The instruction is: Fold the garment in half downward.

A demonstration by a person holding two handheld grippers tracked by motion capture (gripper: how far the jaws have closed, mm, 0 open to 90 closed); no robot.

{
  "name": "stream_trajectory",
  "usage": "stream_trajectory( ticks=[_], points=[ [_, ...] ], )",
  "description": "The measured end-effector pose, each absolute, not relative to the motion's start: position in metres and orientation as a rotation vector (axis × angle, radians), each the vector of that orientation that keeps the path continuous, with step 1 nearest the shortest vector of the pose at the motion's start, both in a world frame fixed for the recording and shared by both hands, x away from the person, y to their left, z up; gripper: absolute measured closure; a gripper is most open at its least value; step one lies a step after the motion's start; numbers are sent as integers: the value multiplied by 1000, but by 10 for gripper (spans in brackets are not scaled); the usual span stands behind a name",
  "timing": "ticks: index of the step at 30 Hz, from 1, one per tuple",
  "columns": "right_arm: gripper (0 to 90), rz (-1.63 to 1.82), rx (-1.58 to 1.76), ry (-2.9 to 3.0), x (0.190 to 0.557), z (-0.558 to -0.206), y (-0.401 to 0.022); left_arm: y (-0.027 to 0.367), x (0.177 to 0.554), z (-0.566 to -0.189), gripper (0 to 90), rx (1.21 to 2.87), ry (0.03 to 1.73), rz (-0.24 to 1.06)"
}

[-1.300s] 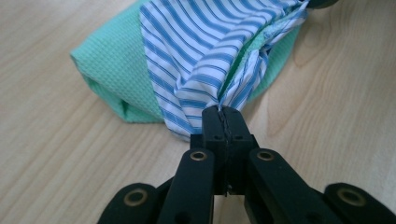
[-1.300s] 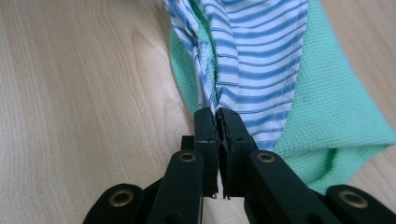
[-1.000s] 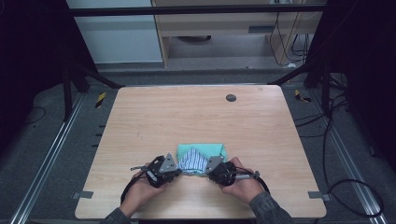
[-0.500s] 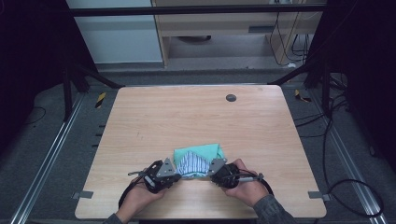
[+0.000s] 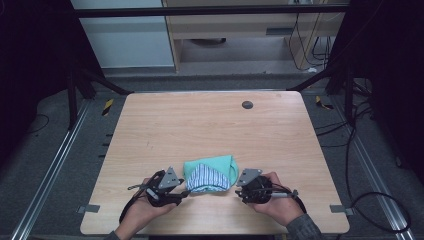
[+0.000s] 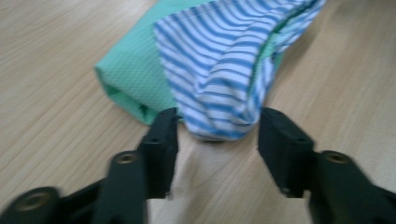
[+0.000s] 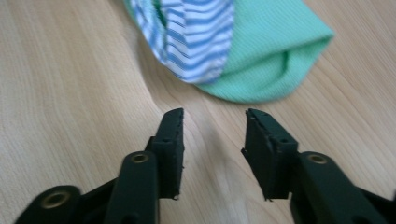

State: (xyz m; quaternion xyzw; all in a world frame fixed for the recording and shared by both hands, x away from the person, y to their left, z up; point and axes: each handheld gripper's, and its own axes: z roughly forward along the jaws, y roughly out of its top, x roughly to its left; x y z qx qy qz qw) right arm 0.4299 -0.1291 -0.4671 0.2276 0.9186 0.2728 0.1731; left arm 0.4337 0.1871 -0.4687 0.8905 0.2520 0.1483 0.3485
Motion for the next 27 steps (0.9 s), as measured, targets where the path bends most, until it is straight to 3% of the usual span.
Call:
stream_trajectory(
  ticks=[1, 3, 5, 8, 9, 19, 27],
  points=[
    [434, 776, 706, 2569, 432, -468, -138, 190, 435, -468, 388, 2301, 668, 395],
    [403, 782, 728, 2554, 433, -469, -142, 194, 440, -468, 360, 2284, 691, 409],
    [294, 808, 819, 2504, 439, -471, -154, 199, 447, -468, 260, 2285, 728, 418],
    [241, 817, 872, 2474, 444, -472, -160, 202, 453, -468, 187, 2292, 749, 422],
    [185, 818, 953, 2447, 452, -474, -167, 204, 458, -469, 167, 2285, 769, 425],
    [82, 872, 1247, 2354, 493, -483, -195, 228, 504, -481, 68, 2295, 911, 406],
    [117, 854, 1329, 2295, 517, -486, -212, 246, 528, -487, 59, 2276, 1009, 441]
  ],
)
